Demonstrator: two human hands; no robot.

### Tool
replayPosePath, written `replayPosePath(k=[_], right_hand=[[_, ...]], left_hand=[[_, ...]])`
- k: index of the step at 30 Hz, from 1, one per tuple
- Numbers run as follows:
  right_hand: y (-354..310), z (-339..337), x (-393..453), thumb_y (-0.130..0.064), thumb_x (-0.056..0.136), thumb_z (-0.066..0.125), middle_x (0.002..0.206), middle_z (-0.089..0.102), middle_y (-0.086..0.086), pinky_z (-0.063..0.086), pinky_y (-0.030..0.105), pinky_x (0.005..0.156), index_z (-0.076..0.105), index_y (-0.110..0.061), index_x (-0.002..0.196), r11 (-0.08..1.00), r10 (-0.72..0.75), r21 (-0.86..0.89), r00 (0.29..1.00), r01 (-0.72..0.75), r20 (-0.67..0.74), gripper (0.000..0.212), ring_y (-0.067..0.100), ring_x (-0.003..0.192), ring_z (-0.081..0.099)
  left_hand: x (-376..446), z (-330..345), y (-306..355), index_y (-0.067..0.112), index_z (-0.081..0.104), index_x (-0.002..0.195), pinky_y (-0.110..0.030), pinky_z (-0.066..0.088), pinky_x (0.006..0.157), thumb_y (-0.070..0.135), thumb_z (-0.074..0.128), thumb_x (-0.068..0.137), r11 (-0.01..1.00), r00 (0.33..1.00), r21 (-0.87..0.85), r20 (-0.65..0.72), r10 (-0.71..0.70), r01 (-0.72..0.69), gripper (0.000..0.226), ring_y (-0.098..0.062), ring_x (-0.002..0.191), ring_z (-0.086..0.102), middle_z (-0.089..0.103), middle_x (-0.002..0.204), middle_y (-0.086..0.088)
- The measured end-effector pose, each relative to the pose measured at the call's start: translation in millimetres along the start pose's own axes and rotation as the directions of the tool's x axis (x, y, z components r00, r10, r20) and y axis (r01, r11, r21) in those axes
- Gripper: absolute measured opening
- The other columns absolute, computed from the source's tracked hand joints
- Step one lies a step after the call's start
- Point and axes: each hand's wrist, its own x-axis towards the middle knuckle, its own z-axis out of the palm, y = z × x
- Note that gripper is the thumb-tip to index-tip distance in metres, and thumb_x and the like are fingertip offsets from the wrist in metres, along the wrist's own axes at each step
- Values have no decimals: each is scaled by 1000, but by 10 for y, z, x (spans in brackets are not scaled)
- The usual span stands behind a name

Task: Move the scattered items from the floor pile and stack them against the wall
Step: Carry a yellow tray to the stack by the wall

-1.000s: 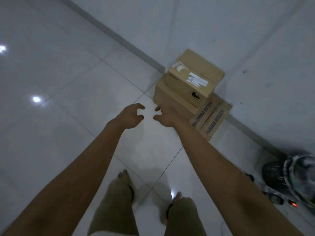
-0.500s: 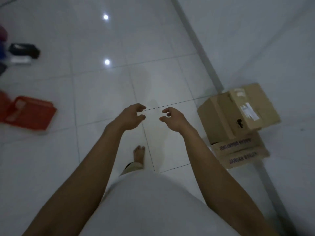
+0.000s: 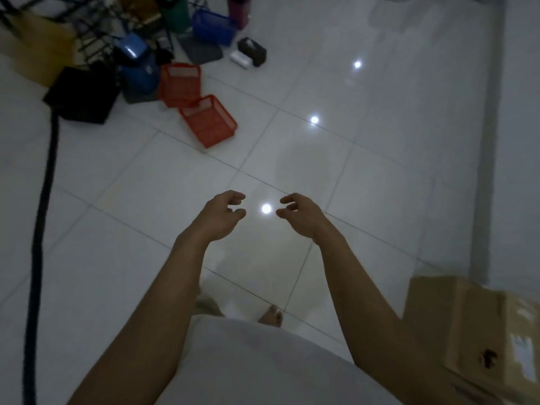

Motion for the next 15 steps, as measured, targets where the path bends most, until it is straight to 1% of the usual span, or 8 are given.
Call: replayPosePath(k=[2, 4, 7, 9, 12, 15], right_hand=[[-270, 203, 90, -30, 92, 64, 125, 55, 4, 45, 28, 82, 55, -21, 128, 999, -36, -37, 998, 37, 46, 38, 17, 101, 57], [-516, 416, 184, -30, 92, 64, 127, 54, 4, 44, 28, 81, 55, -22, 129, 996, -58, -69, 995, 63, 77, 39, 18, 104, 56], [-909, 754, 318, -30, 92, 64, 130, 53, 6, 47, 33, 91, 55, -21, 130, 988, -86, -118, 991, 98, 105, 40, 22, 113, 55], [-1183, 1013, 383, -29, 92, 64, 131, 52, 6, 45, 33, 93, 54, -20, 131, 982, -108, -141, 987, 125, 122, 42, 23, 115, 54], [-1573, 1429, 496, -29, 92, 64, 132, 50, 8, 44, 29, 88, 54, -19, 132, 970, -141, -173, 976, 169, 164, 43, 22, 116, 53], [-1918, 1806, 662, -30, 91, 65, 134, 49, 9, 47, 36, 97, 54, -21, 131, 965, -151, -184, 972, 185, 181, 42, 23, 117, 53]], left_hand=[[-63, -279, -182, 25, 54, 129, -34, 47, 83, 20, 62, 92, 998, 997, -53, -64, -31, 28, 38, -25, 112, 58, 54, 129, 2], [-121, -533, -352, 24, 54, 129, -35, 47, 82, 20, 61, 92, 996, 992, -86, -115, -48, 38, 38, -25, 111, 58, 54, 129, 2], [-174, -919, -591, 23, 55, 129, -29, 44, 76, 18, 61, 92, 991, 983, -126, -174, -60, 38, 37, -22, 107, 58, 55, 127, 2], [-184, -1196, -758, 23, 55, 128, -28, 44, 78, 17, 61, 92, 987, 977, -153, -198, -72, 42, 37, -21, 108, 58, 55, 127, 2], [-160, -1631, -1003, 23, 55, 128, -29, 45, 82, 17, 61, 92, 983, 968, -178, -234, -95, 53, 37, -20, 108, 58, 55, 126, 3], [-70, -2052, -1224, 24, 56, 125, -28, 44, 78, 17, 61, 92, 978, 967, -201, -232, -103, 56, 35, -22, 108, 58, 55, 125, 3]])
